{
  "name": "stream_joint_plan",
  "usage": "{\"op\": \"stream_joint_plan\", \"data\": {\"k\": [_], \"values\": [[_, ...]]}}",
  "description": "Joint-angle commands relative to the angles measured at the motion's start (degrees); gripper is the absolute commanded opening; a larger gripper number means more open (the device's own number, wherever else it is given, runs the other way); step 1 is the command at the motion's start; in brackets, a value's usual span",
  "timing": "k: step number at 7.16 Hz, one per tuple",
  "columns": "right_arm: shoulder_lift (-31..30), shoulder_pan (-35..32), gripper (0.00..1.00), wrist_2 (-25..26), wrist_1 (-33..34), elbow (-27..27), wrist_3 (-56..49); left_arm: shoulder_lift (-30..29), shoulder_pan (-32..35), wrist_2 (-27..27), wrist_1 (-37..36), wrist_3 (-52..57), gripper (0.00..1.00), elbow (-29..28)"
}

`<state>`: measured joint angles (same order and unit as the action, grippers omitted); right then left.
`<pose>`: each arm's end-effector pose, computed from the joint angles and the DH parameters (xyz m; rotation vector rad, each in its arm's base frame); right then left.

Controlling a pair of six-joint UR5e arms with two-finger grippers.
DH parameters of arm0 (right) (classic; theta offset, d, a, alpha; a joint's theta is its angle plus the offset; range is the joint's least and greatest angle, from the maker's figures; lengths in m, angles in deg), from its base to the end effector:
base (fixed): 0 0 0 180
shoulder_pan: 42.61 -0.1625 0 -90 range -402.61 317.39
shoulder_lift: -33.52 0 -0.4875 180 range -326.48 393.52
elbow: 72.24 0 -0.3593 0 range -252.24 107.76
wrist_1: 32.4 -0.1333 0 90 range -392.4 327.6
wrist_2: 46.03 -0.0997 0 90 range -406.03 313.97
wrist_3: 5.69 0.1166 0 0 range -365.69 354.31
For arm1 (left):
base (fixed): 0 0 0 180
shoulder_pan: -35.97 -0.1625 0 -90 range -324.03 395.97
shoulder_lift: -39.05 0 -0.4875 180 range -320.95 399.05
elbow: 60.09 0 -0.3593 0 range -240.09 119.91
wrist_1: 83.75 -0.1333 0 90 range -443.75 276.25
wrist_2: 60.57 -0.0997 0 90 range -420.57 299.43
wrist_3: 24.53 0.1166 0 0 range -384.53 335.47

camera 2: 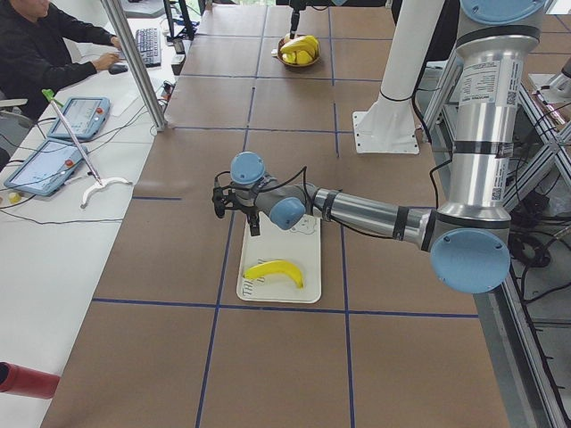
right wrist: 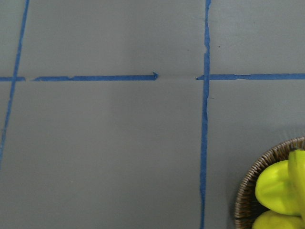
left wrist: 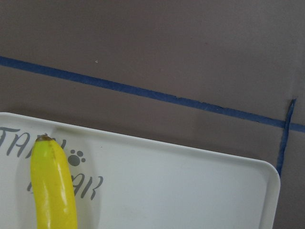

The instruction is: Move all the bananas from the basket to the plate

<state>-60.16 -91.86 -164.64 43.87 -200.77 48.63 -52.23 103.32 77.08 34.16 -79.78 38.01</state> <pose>-0.2065 -0.3584 0.4366 0.2139 -0.9267 0.0071 0.1461 -0.4725 0.5934 -0.0276 1.0077 -0.2497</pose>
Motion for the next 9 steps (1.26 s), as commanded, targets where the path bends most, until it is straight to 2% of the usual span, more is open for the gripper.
{"op": "stream_joint_plan", "data": {"k": [1,3,5,7,9], "values": [[-3.17,-0.93,1.00,-0.39,-0.51,0.48,-7.02,-0.30,-0.02,0.16,0.12,-0.74,1.00,0.25],[-6.06,-2.77,1.00,-1.61,-0.42,3.11,-15.27,-0.30,-0.02,0.16,0.12,-0.91,1.00,0.33],[-5.99,-2.77,0.99,-2.49,-0.42,6.78,-15.13,-1.00,-0.46,-0.36,0.21,-2.84,1.00,0.60],[-5.29,-2.60,0.87,-4.34,-0.42,9.09,-15.21,-1.00,-0.46,-0.37,0.21,-2.85,1.00,0.69],[-5.64,-2.69,0.85,-4.78,-0.42,9.44,-15.65,-1.00,-0.46,-0.45,0.21,-2.85,1.00,0.69]]}}
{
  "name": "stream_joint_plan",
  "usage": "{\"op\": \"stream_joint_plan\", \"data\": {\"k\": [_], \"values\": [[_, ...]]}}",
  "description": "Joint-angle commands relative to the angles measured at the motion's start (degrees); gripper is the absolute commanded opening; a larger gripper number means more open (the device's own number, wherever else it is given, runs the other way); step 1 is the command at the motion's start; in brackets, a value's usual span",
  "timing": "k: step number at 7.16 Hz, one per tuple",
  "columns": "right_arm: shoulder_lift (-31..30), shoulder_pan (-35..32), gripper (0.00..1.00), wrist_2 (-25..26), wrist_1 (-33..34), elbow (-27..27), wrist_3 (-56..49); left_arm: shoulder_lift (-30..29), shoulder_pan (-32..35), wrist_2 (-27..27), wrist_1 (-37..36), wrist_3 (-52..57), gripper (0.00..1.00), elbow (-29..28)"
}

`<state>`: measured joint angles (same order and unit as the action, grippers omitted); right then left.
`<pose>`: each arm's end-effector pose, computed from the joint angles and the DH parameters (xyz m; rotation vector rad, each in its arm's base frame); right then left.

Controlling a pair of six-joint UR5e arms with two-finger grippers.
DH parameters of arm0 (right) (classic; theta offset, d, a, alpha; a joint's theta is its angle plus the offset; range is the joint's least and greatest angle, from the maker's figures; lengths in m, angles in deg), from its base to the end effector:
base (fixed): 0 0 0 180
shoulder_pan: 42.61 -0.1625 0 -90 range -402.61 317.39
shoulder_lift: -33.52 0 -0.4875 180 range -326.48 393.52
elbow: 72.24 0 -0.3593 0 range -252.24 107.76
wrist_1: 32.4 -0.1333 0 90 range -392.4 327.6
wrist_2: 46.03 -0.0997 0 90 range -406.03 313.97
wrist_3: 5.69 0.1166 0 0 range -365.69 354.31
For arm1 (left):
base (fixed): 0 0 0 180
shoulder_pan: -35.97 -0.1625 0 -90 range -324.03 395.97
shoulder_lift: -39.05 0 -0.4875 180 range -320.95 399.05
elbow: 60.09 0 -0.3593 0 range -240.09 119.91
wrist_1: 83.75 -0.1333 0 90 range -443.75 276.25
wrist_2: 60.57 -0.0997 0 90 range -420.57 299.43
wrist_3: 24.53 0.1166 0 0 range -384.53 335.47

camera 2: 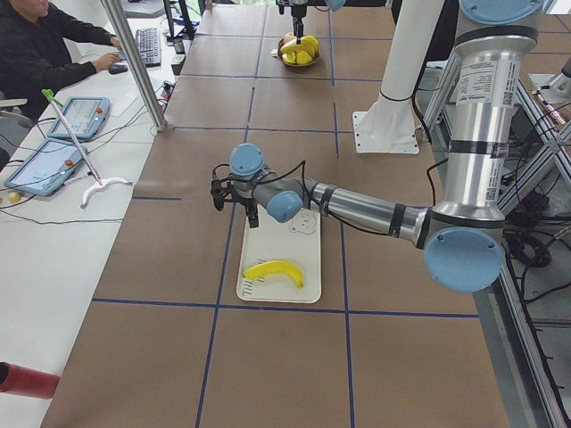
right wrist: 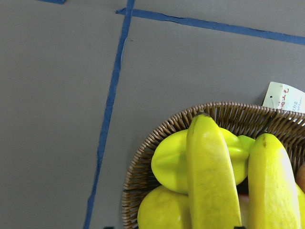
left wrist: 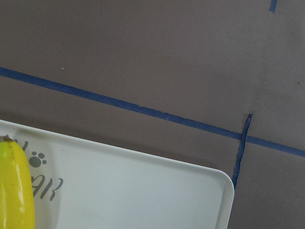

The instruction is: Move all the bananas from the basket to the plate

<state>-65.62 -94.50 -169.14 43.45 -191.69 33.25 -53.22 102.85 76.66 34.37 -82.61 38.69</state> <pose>-0.1902 -0.3553 0.5432 0.1083 -0.8021 -0.1600 0.1522 -0.4779 0.5792 -0.0260 1.0196 -0.2750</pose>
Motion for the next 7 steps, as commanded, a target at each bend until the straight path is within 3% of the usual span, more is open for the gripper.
{"op": "stream_joint_plan", "data": {"k": [1,4,6,7], "values": [[-0.36,-0.05,0.85,-0.28,0.00,1.14,-0.88,-0.01,-0.08,-0.03,0.00,-0.02,1.00,0.01],[-0.18,0.04,0.83,-0.19,0.00,3.17,-1.06,-0.01,0.00,-0.03,0.09,-0.02,1.00,0.27],[-0.01,0.04,0.73,-0.28,0.00,3.61,-1.14,0.34,0.01,-0.03,0.00,-0.02,1.00,0.80],[-0.01,0.04,0.73,-0.28,0.00,3.87,-1.15,0.43,0.01,-0.03,0.09,-0.02,1.00,0.88]]}}
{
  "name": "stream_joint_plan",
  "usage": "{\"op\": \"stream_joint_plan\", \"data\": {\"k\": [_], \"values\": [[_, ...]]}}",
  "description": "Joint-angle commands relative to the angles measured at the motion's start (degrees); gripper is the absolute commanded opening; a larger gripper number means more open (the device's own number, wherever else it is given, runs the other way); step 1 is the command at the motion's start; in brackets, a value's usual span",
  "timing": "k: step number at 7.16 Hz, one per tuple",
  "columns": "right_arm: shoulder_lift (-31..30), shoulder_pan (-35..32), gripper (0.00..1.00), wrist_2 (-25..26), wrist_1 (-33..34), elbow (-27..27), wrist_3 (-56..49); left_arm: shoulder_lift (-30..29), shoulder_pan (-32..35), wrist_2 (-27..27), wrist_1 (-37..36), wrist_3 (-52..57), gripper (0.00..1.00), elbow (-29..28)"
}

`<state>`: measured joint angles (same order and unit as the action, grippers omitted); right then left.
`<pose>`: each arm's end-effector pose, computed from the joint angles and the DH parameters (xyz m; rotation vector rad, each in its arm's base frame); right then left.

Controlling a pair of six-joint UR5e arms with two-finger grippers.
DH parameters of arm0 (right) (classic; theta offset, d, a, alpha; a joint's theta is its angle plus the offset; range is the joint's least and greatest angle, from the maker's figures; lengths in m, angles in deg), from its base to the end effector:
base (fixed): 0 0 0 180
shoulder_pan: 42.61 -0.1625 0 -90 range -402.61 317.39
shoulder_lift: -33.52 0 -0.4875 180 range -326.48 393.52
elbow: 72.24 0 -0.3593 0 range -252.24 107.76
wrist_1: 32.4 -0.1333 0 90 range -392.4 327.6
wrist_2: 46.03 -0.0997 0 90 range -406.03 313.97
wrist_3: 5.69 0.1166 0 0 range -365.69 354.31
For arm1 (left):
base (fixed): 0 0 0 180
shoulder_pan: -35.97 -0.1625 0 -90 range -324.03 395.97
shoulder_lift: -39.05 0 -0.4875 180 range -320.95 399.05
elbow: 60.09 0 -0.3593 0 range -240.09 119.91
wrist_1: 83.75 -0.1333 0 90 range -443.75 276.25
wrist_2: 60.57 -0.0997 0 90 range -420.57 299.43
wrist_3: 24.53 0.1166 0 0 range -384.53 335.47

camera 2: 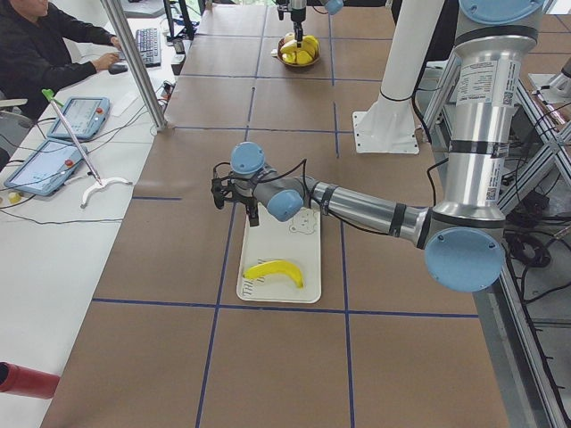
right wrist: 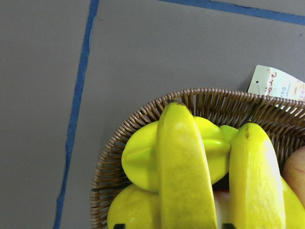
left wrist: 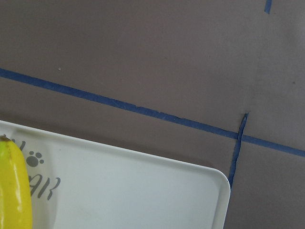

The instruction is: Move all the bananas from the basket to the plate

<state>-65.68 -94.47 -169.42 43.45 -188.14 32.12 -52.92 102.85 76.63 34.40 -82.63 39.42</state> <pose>-0.1937 -0.3586 0.5729 0.0625 -0.7700 -0.1623 0.1509 -0.4751 0.5756 -0.0196 1.0234 -0.2718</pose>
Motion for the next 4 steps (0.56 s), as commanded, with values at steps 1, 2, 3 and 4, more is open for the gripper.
{"op": "stream_joint_plan", "data": {"k": [1,2,3,4], "values": [[0.14,0.09,0.73,-0.01,0.00,0.76,-0.02,0.21,0.00,0.00,0.06,0.00,1.00,0.24],[0.14,0.10,0.73,-0.01,0.00,1.12,-0.02,0.21,0.00,0.00,0.06,0.00,1.00,0.32],[0.14,0.10,0.73,-0.01,0.00,1.38,0.06,0.21,0.00,0.00,0.06,0.00,1.00,0.24],[0.23,0.10,0.69,-0.01,0.00,1.38,0.24,0.30,0.00,0.00,0.06,0.00,1.00,0.24]]}}
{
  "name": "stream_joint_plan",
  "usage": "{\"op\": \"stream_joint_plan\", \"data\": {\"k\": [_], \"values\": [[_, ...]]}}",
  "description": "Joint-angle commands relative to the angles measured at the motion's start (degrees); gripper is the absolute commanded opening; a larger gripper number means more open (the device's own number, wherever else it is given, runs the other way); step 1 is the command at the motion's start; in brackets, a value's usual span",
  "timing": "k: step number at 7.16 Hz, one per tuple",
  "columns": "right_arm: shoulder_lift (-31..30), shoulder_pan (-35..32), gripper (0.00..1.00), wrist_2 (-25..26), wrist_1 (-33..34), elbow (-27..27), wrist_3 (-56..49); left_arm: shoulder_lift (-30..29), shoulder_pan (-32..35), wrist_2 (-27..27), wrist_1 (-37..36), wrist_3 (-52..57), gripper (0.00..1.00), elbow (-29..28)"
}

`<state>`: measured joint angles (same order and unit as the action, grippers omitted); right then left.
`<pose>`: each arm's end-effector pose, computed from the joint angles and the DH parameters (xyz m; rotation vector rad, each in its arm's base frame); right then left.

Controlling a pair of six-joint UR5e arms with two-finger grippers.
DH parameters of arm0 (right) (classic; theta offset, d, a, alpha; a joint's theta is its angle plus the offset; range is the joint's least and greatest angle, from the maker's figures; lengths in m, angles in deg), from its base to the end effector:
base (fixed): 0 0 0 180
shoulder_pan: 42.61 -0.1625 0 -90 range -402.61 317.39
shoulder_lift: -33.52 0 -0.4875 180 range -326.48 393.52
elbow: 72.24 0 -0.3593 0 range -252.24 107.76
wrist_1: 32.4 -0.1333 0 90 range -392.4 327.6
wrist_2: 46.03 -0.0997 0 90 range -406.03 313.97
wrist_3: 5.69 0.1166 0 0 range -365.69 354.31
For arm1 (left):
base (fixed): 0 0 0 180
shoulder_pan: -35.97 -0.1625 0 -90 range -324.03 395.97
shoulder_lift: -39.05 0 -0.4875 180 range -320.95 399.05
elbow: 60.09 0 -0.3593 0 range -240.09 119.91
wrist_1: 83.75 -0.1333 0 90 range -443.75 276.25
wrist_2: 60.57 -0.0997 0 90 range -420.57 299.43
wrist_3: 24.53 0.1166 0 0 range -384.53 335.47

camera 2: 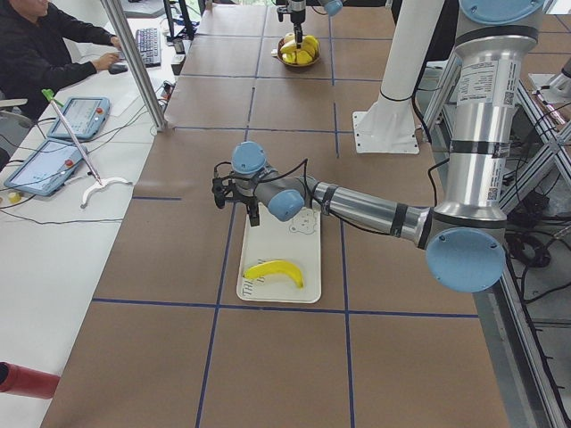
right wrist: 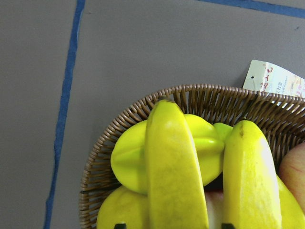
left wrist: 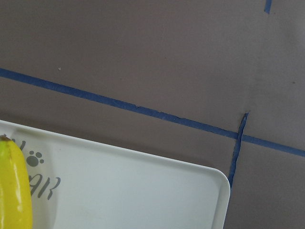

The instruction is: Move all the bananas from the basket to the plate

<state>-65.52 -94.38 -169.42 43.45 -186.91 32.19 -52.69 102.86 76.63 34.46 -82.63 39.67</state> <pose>-0.1959 -0.3604 0.5821 0.0465 -0.7596 -0.1572 0.1501 -0.4733 0.5754 -0.0184 1.0241 -0.2714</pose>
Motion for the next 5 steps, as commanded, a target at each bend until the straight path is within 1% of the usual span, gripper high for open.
{"op": "stream_joint_plan", "data": {"k": [1,2,3,5], "values": [[0.16,0.18,0.59,0.00,0.00,0.15,0.34,0.07,0.00,0.00,0.00,0.00,1.00,-0.01],[0.24,0.18,0.51,0.00,0.00,0.15,0.35,0.07,0.00,0.00,0.00,0.00,1.00,-0.01],[0.16,0.18,0.47,0.00,0.00,0.15,0.35,0.07,0.00,0.00,0.00,0.00,1.00,-0.01],[0.16,0.27,0.47,0.00,0.00,0.76,0.26,0.07,0.00,0.00,0.00,0.00,1.00,-0.01]]}}
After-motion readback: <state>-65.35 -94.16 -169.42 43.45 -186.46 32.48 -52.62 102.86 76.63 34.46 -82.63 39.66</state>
